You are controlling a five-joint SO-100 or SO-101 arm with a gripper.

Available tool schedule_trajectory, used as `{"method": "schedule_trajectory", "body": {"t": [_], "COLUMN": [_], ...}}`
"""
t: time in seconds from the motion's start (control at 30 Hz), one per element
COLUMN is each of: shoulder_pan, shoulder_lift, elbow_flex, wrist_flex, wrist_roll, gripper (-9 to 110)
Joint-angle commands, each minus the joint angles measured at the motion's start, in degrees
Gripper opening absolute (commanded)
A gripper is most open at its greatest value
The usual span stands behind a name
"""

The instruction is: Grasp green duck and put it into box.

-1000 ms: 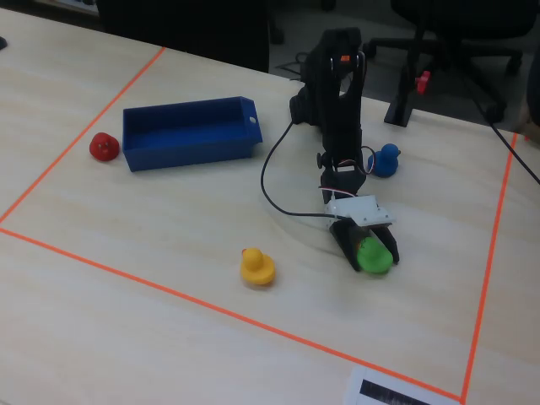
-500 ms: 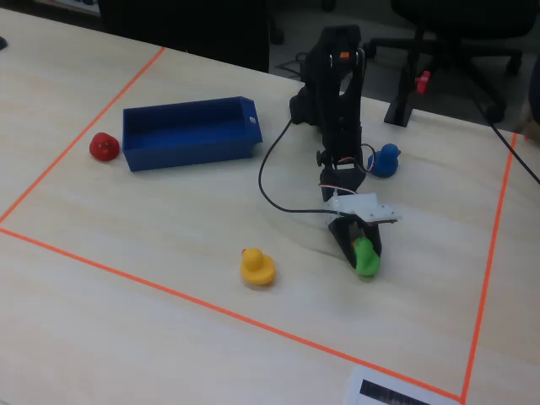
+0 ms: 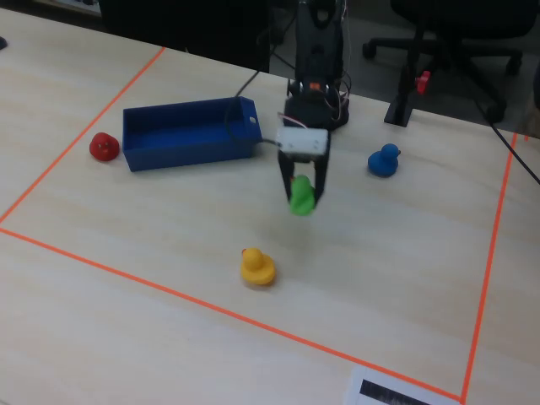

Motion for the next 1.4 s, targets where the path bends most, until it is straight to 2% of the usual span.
{"method": "schedule_trajectory", "body": {"t": [0.0, 0.4, 0.67, 0.9, 1.37], "shoulder_pan": [10.99, 46.93, 64.42, 68.20, 63.02], "shoulder_lift": [4.83, -8.35, -4.39, 7.56, 14.68], "elbow_flex": [-8.61, -45.00, -41.57, -26.81, -11.07], "wrist_flex": [6.42, 37.97, 45.88, 49.39, 47.64], "wrist_roll": [0.18, 2.64, 2.02, 1.41, 1.93], "gripper": [0, 0, 0, 0, 0]}}
